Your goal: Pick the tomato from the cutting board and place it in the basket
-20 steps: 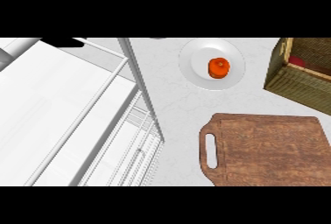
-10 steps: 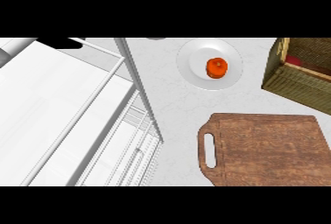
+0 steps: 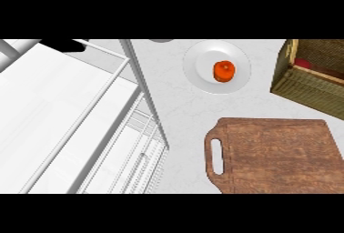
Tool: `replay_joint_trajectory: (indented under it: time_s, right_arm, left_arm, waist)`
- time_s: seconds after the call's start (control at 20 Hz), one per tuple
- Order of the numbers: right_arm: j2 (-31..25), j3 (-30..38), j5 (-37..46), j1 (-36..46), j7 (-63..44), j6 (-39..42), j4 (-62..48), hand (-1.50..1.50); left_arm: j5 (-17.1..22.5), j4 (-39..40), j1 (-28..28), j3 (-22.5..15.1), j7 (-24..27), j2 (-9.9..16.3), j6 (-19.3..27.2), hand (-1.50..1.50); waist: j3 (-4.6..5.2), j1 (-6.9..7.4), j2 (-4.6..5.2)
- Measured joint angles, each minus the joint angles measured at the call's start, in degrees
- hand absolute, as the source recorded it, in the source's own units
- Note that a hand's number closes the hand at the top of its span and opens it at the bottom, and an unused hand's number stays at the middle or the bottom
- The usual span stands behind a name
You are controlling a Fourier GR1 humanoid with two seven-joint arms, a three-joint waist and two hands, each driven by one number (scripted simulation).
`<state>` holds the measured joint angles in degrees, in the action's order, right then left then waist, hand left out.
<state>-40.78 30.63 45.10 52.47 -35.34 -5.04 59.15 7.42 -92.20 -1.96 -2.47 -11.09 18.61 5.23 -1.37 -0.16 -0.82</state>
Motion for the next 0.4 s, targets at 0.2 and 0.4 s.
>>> replay_joint_trajectory:
  time_s: [0.2, 0.4]
  right_arm:
    - [-1.85, 3.55, -1.77, -0.52, -0.04, -1.61, 0.11, -1.5]
    - [-4.41, 6.39, -2.9, -2.74, -0.55, -1.15, 1.28, -1.5]
  left_arm:
    - [0.08, -0.14, -0.58, 0.5, 0.55, 0.02, -0.33, 0.0]
    - [0.08, -0.44, -1.76, 1.17, 1.31, -0.09, -0.3, 0.0]
  waist:
    - [0.01, -0.37, -0.08]
    - [0.05, -1.35, -0.41]
